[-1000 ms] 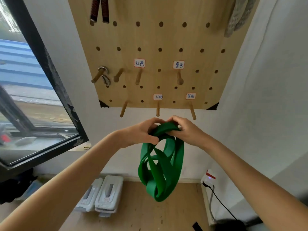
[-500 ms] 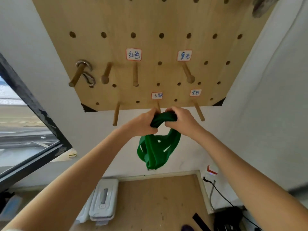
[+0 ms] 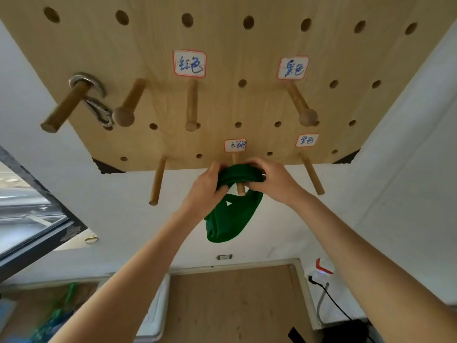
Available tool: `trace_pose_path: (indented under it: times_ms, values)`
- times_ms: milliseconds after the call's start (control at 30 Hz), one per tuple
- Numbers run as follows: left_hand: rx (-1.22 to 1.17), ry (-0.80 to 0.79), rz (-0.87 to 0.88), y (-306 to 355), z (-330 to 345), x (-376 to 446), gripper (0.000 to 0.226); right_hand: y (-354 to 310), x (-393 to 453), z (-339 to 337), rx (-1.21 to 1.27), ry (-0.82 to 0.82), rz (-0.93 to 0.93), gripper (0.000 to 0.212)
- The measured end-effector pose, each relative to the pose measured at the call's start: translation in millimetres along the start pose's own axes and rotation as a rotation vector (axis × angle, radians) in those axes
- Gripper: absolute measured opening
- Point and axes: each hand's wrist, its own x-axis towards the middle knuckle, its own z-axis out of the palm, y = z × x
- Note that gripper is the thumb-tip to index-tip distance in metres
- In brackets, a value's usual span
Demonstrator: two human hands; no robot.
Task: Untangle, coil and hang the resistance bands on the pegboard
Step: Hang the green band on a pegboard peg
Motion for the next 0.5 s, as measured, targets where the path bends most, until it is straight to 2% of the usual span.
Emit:
trace_pose_path:
  times_ms: [67, 133, 233, 367, 433, 500]
  values:
    - [-0.113, -0.091, -0.018, -10, -1, -3, 0.044, 7, -7, -1, 0.117, -0.007, 0.041, 0.049]
    - [-0.172, -0.107, -0.042, -16, -5, -1, 0.048, 13, -12, -6, 0.182, 0.011, 0.063, 0.038]
    - [-0.059, -0.067, 0.015, -15, -4, 3, 0.046, 11, -11, -11, 0.185, -0.011, 0.040, 0.025]
    - [0.040, 0.007, 0.094, -10, 12, 2, 0.040, 10, -4, -6, 0.195, -0.018, 0.053, 0.031]
    - [-0.059, -0.043, 0.057, -9, 14, 3, 0.043, 13, -5, 0, 0.268, -0.072, 0.075, 0.029]
    - [-0.258, -0.148, -0.052, -9, 12, 2, 0.049, 16, -8, 4, 0.380, -0.088, 0.088, 0.029]
